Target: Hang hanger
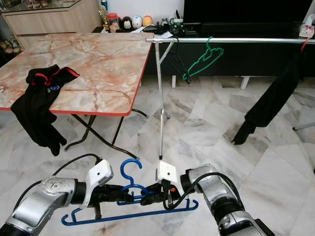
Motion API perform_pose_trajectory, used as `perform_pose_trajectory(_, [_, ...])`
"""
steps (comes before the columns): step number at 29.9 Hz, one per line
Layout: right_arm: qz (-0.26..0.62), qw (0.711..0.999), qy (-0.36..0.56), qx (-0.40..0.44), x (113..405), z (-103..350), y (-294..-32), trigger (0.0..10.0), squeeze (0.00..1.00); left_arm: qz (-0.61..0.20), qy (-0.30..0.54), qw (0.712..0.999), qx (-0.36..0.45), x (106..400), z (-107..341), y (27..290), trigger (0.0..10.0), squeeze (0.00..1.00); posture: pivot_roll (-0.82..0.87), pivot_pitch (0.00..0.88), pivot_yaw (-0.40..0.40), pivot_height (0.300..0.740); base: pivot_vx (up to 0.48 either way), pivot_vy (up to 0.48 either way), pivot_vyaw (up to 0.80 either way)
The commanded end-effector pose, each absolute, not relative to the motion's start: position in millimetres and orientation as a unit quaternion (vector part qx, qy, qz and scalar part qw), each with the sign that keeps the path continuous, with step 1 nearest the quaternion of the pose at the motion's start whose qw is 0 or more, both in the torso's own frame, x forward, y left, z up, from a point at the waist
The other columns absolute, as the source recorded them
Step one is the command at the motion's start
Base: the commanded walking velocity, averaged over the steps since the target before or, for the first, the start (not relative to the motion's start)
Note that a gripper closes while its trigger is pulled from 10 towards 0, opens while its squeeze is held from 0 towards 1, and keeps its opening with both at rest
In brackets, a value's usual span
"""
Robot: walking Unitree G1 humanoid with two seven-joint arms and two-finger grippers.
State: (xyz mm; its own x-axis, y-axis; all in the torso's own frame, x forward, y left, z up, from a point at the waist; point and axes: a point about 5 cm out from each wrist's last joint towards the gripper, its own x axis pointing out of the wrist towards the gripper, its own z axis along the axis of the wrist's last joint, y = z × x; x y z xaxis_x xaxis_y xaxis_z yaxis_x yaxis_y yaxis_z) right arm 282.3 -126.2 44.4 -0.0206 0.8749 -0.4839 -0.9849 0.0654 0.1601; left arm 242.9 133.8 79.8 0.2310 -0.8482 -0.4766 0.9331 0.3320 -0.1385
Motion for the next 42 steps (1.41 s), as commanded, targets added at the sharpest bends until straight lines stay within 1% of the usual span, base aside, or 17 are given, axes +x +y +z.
perform_pose_trajectory(1, [0.671, 0.697, 0.224, -0.116, 287, 50, -125, 10.0, 1.0, -0.582, 0.243, 0.771, 0.086, 241, 79, 133, 0.0, 0.0, -0.1, 0.0, 0.037, 0.74, 0.0, 0.0, 0.0])
perform_pose_trajectory(14, [0.651, 0.703, 0.248, -0.145, 284, 38, -130, 10.0, 1.0, -0.581, 0.27, 0.755, 0.143, 237, 71, 148, 0.0, 0.0, -0.09, 0.0, 0.034, 0.74, 0.0, 0.0, 0.0])
perform_pose_trajectory(22, [0.641, 0.706, 0.263, -0.148, 280, 30, -133, 10.0, 1.0, -0.543, 0.297, 0.766, 0.176, 235, 50, 157, 0.0, 0.0, -0.09, 0.0, 0.032, 0.74, 0.0, 0.0, 0.0])
perform_pose_trajectory(23, [0.639, 0.706, 0.265, -0.15, 280, 29, -133, 10.0, 0.91, -0.533, 0.298, 0.771, 0.182, 236, 47, 159, 0.0, 0.0, -0.09, 0.0, 0.032, 0.74, 0.0, 0.0, 0.0])
perform_pose_trajectory(24, [0.636, 0.707, 0.27, -0.15, 279, 27, -135, 10.0, 0.53, -0.513, 0.299, 0.782, 0.19, 237, 41, 163, 0.0, 0.0, -0.09, 0.0, 0.032, 0.74, 0.0, 0.0, 0.0])
perform_pose_trajectory(25, [0.635, 0.708, 0.272, -0.149, 278, 26, -135, 10.0, 0.53, -0.506, 0.299, 0.786, 0.193, 238, 39, 164, 0.0, 0.0, -0.09, 0.0, 0.033, 0.74, 0.0, 0.0, 0.0])
perform_pose_trajectory(27, [0.63, 0.709, 0.277, -0.151, 277, 23, -136, 10.0, 0.11, -0.483, 0.297, 0.798, 0.204, 240, 34, 168, 0.0, 0.0, -0.09, 0.0, 0.033, 0.74, 0.0, 0.0, 0.0])
perform_pose_trajectory(28, [0.621, 0.714, 0.285, -0.153, 274, 19, -137, 10.0, 0.0, -0.441, 0.288, 0.819, 0.229, 245, 27, 173, 1.1, 0.0, -0.09, 0.0, 0.033, 0.74, 0.0, 0.0, 0.0])
perform_pose_trajectory(29, [0.615, 0.717, 0.288, -0.155, 274, 16, -137, 10.0, 0.0, -0.415, 0.287, 0.829, 0.241, 248, 24, 176, 2.6, 0.0, -0.09, 0.0, 0.033, 0.74, 0.0, 0.0, 0.0])
perform_pose_trajectory(30, [0.608, 0.721, 0.293, -0.156, 273, 14, -138, 10.0, 0.0, -0.382, 0.29, 0.842, 0.246, 251, 19, 181, 6.9, 0.0, -0.09, 0.0, 0.033, 0.74, 0.0, 0.0, 0.0])
perform_pose_trajectory(31, [0.592, 0.732, 0.3, -0.157, 271, 9, -140, 10.0, 0.0, -0.333, 0.294, 0.861, 0.249, 253, 10, 189, 10.0, 0.0, -0.09, 0.0, 0.033, 0.74, 0.0, 0.0, 0.0])
perform_pose_trajectory(32, [0.592, 0.732, 0.3, -0.157, 271, 9, -140, 10.0, 0.0, -0.333, 0.294, 0.861, 0.249, 253, 10, 189, 10.0, 0.0, -0.09, 0.0, 0.033, 0.74, 0.0, 0.0, 0.0])
perform_pose_trajectory(34, [0.538, 0.765, 0.313, -0.163, 270, 0, -144, 10.0, 0.0, -0.267, 0.307, 0.882, 0.238, 250, -3, 199, 10.0, 0.0, -0.09, 0.0, 0.033, 0.74, 0.0, 0.0, 0.0])
perform_pose_trajectory(35, [0.538, 0.765, 0.313, -0.163, 270, 0, -144, 10.0, 0.0, -0.267, 0.307, 0.882, 0.238, 250, -3, 199, 10.0, 0.0, -0.09, 0.0, 0.033, 0.74, 0.0, 0.0, 0.0])
perform_pose_trajectory(37, [0.448, 0.809, 0.335, -0.179, 269, -12, -153, 10.0, 0.0, -0.208, 0.317, 0.902, 0.207, 242, -18, 203, 10.0, 0.0, -0.09, 0.0, 0.034, 0.74, 0.0, 0.0, 0.0])
perform_pose_trajectory(40, [0.366, 0.841, 0.363, -0.165, 265, -23, -163, 10.0, 0.0, -0.164, 0.334, 0.907, 0.2, 231, -32, 206, 10.0, 0.0, -0.09, 0.0, 0.034, 0.74, 0.0, 0.0, 0.0])
perform_pose_trajectory(42, [0.354, 0.844, 0.369, -0.162, 264, -25, -164, 10.0, 0.0, -0.158, 0.336, 0.907, 0.2, 229, -34, 207, 10.0, 0.0, -0.09, 0.0, 0.034, 0.74, 0.0, 0.0, 0.0])
